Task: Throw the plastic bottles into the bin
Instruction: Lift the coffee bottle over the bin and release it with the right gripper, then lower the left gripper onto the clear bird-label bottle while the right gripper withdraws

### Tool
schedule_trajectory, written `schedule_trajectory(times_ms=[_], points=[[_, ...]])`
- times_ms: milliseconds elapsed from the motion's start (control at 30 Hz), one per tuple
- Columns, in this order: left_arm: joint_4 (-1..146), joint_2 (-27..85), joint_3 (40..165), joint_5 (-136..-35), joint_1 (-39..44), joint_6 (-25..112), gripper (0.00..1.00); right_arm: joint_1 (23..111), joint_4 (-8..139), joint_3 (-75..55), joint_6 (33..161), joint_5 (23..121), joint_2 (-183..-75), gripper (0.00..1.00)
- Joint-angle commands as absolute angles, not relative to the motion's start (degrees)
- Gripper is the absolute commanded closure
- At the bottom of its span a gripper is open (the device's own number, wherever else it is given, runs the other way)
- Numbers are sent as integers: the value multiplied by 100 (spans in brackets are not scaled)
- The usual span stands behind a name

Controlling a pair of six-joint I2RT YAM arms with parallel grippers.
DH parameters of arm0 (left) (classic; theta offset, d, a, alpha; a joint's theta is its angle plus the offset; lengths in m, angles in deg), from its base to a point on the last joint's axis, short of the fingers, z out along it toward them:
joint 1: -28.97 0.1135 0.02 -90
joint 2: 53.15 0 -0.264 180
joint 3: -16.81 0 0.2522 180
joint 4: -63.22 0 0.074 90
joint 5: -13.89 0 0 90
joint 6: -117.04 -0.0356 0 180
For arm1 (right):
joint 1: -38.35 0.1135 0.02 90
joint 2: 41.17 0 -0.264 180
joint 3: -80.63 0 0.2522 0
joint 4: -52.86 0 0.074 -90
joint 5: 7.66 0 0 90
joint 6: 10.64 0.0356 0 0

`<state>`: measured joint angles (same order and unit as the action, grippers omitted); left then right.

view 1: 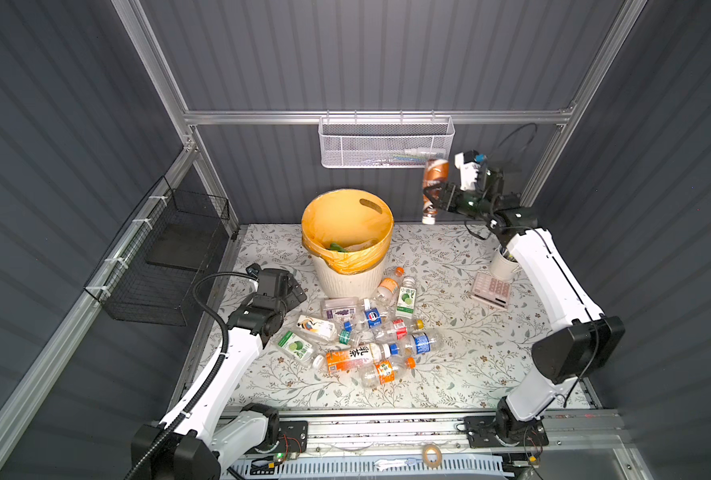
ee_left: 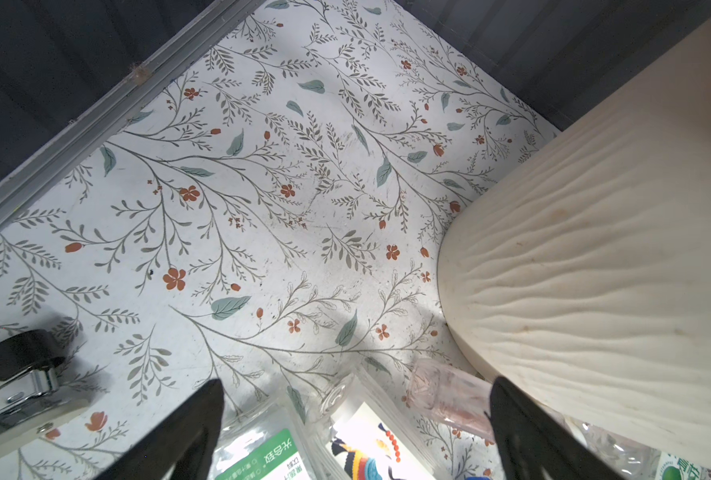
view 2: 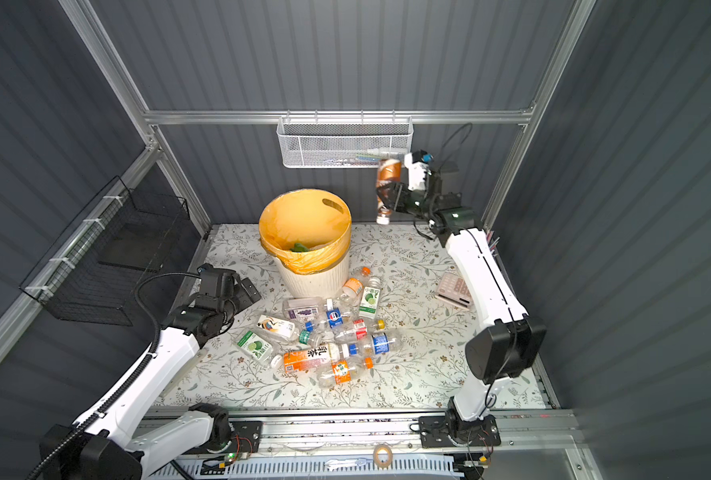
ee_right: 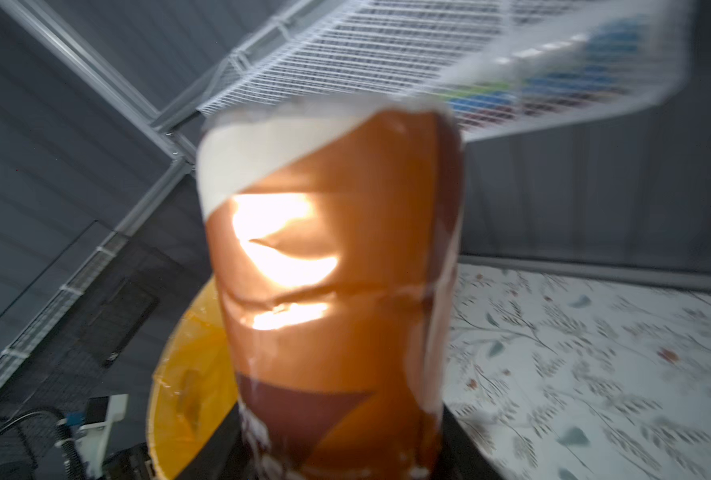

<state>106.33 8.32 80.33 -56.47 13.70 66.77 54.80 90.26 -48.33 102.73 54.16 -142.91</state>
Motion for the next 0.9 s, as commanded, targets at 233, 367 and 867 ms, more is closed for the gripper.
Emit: schedule_trajectory(times_ms=[233,367,867], points=[[11165,745,8159,-5607,1402,7006,0,6411,11453,-8146,9682,5890,-16125,1],[11383,642,8263,-5486,1394,7206,1,6298,11113,-7369,9540,6547,-15370,1],[11567,187,8018,-5425,1086,8388,0,5214,8921,-1361,10437,6804,-12218,1]])
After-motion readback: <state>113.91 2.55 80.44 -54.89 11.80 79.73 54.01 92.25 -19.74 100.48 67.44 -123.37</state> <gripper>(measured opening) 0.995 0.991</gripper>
